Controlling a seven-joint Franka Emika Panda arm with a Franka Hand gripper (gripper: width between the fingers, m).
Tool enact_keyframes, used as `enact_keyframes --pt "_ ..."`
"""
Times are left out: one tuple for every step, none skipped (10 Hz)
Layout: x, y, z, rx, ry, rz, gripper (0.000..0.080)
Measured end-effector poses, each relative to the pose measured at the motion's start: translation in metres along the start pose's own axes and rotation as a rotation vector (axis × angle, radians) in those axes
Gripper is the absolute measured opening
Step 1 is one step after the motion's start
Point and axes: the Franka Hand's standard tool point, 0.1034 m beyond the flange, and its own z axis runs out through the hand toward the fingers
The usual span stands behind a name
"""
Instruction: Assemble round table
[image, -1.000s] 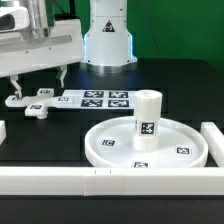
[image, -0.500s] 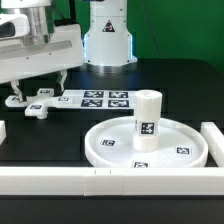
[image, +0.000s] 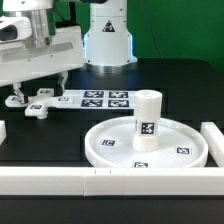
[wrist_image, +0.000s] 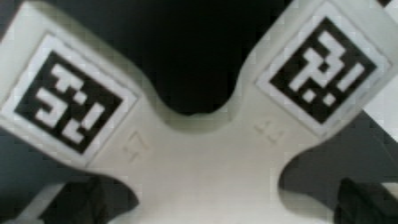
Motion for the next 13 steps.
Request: enact_keyframes --pt "-0.0008 -0.0003 0.0010 0.002 -0.001 0.001 0.0649" --pt "-0.0015 -0.0007 0.0021 0.004 -0.003 0.002 0.0649" --pt "-0.0003 -0.0009 0.0020 0.005 -0.003 0.001 0.0649" --pt "0.0016 -0.0013 0.0020 0.004 -0.004 -0.005 0.0649" --pt "0.0006 -0.0019 0.0032 0.006 -0.005 -0.004 0.0649" --pt "-0.0002 -0.0020 0.0040 0.008 -0.006 -0.003 0.0649" --pt "-0.0010 -0.0020 0.0046 0.009 -0.007 -0.002 0.0649" --pt "-0.0019 -0.0020 0.0053 0.010 -0.008 0.000 0.0649" --pt "-0.0026 -0.0025 0.0064 0.012 -0.010 0.001 0.0649" --pt "-0.0029 -0.0030 0.0074 0.014 -0.011 0.001 0.0649" --pt "-0.0030 -0.0032 0.0082 0.015 -0.012 0.000 0.0524" --pt "-0.0032 -0.0032 0.0085 0.016 -0.012 0.001 0.0524" --pt "-0.0033 -0.0031 0.0086 0.016 -0.012 0.001 0.0442"
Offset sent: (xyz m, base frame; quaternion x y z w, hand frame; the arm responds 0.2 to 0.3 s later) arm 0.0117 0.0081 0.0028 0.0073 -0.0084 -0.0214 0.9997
